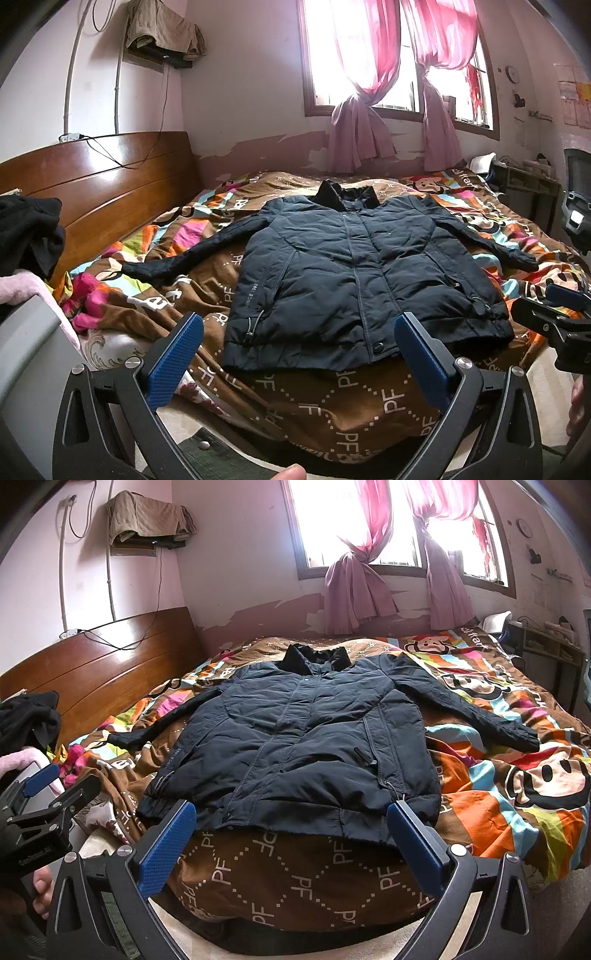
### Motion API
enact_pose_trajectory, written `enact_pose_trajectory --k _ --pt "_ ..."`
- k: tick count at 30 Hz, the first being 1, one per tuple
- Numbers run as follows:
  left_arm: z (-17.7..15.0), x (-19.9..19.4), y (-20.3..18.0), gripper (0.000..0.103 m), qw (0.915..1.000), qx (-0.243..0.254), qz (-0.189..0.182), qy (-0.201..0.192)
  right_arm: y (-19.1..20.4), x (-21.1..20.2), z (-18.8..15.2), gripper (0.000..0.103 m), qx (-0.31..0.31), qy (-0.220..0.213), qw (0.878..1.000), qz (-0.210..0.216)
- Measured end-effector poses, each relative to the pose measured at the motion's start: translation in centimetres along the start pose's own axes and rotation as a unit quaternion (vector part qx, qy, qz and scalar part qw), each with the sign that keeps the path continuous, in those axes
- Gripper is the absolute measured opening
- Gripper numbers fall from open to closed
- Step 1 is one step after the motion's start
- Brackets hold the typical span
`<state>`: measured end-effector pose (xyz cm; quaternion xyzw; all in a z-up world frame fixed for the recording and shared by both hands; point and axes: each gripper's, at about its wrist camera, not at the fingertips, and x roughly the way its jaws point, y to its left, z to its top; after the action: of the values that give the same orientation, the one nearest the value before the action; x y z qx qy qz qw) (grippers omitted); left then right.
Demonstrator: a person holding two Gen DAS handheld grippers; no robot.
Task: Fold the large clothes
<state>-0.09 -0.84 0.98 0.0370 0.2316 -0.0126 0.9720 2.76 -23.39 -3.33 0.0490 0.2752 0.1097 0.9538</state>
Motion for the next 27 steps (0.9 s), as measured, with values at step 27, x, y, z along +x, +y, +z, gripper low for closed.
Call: enact_pose_trajectory --k 27 --pt "-0.14 -0.14 -0.25 0.101 1.0 -0.001 0.0 -0.001 -0.08 0.13 -0.1 0.103 0.001 0.002 1.0 0.0"
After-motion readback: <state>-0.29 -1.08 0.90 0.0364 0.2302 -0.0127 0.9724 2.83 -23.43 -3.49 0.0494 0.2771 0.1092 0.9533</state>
